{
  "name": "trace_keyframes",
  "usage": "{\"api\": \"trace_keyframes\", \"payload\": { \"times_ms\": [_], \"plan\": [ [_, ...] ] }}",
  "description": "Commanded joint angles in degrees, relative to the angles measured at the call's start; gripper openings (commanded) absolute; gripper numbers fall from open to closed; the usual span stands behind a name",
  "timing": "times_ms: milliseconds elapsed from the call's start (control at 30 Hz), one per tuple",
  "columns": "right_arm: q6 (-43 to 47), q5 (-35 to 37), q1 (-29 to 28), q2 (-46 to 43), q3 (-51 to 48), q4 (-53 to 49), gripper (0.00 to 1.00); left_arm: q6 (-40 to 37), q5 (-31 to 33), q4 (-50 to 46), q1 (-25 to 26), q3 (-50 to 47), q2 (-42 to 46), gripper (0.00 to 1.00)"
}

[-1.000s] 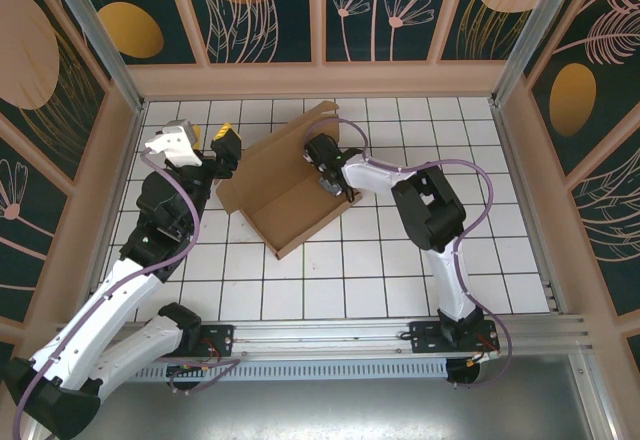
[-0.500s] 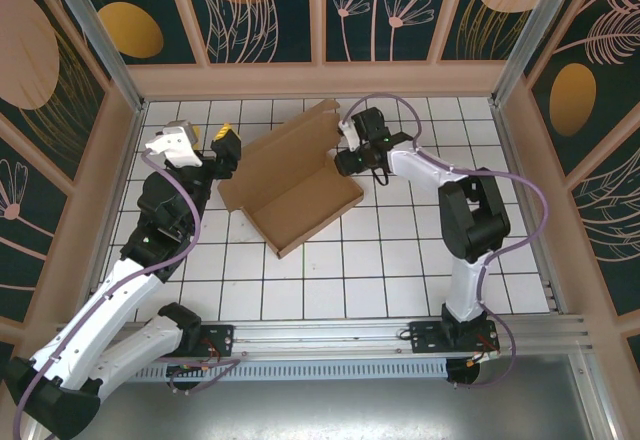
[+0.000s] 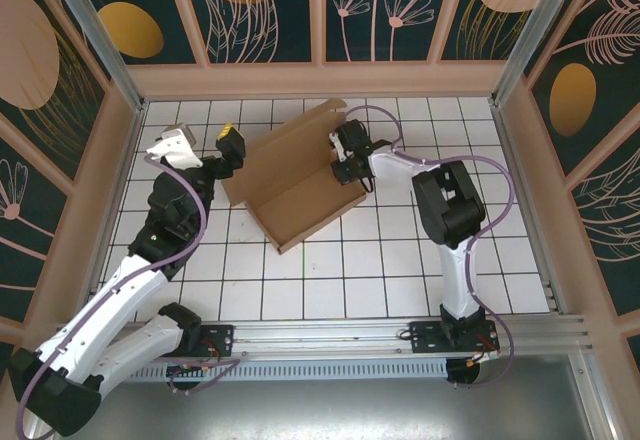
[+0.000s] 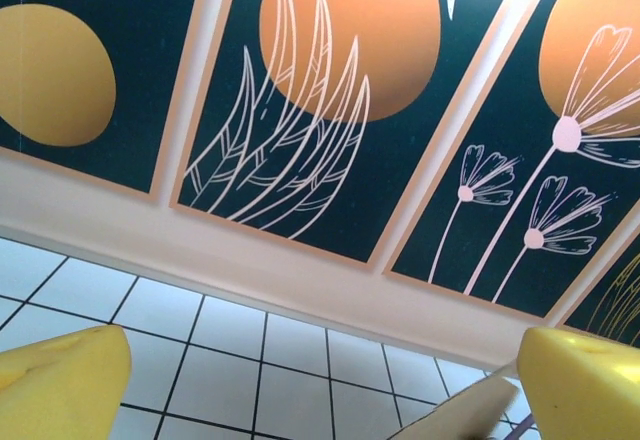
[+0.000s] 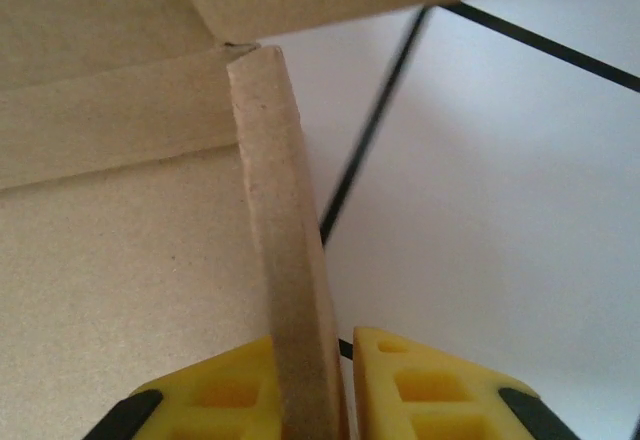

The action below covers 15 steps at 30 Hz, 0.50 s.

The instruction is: Fold the paper box

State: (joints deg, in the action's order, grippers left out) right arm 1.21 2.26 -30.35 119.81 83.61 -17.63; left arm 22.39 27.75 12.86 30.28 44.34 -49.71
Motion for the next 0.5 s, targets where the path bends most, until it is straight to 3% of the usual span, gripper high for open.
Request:
{"api": "trace_keyframes", "payload": {
  "times_ms": [0, 200, 400, 467],
  "plan": [
    [-9.38, 6.07, 1.63, -4.74, -4.99, 3.56, 0.2, 1.05, 0.65, 0.5, 0.24, 0.14, -0.85, 0.98],
    [-16.01, 6.08, 2.44, -13.54, -17.14, 9.89, 0.21, 0.95, -8.16, 1.3, 0.21, 0.44, -5.22, 0.98],
    [-10.76, -0.47, 3.37, -24.91, -24.76, 17.73, 0.46, -0.33, -11.62, 4.11, 0.2, -0.8, -7.05, 0.98],
    [-8.48, -1.12, 3.52, -29.51, -27.65, 21.64, 0.52, 0.0, -16.23, 7.32, 0.26, -1.52, -8.12, 0.99]
  ]
}}
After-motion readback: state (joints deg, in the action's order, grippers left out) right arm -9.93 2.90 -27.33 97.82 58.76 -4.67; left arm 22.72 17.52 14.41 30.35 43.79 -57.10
